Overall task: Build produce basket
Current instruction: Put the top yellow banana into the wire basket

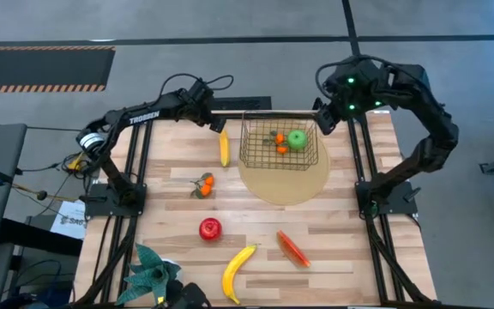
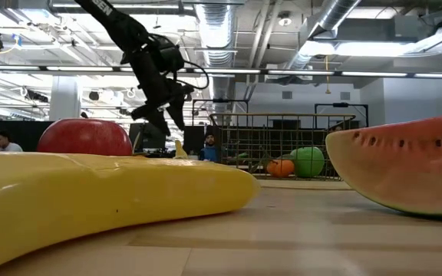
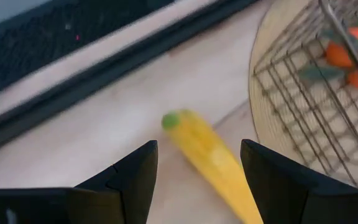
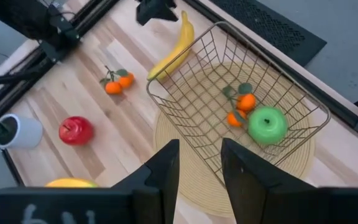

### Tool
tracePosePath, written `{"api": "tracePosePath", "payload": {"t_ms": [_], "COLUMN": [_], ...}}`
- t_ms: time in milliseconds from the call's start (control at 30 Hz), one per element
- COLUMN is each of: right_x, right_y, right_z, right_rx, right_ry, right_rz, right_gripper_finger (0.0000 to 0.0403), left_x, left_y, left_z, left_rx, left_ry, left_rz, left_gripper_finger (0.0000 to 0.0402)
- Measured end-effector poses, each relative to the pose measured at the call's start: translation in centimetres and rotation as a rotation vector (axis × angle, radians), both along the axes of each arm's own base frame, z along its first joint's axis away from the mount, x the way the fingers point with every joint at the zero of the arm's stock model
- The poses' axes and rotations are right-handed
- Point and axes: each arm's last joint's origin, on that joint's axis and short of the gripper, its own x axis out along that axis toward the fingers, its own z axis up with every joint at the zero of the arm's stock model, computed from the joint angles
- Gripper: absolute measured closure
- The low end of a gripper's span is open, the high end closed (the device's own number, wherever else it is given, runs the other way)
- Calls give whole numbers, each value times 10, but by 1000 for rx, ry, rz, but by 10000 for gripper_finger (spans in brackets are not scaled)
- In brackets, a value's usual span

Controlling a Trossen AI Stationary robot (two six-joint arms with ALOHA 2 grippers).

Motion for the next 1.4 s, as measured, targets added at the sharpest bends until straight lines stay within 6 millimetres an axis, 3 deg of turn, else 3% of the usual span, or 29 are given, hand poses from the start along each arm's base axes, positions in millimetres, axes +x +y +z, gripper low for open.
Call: {"api": "tracePosePath", "payload": {"t_ms": [167, 500, 733, 967, 1400], "right_x": [14, 38, 37, 36, 36], "right_y": [0, 0, -1, 0, 0], "right_z": [-6, -19, -19, -18, -18], "right_rx": [3, 18, 18, 20, 26], "right_ry": [31, 86, 82, 74, 72], "right_rz": [37, 79, 76, 70, 61], "right_gripper_finger": [266, 266, 266, 270, 270], "left_x": [3, 3, 2, 7, 15], "left_y": [6, 12, 13, 17, 21], "left_z": [-15, -18, -18, -38, -35], "left_rx": [-4, 18, 16, -41, 10], "left_ry": [45, 31, 29, 51, -29], "left_rz": [-6, -39, -39, -67, -73], "left_gripper_finger": [184, 184, 184, 184, 184]}}
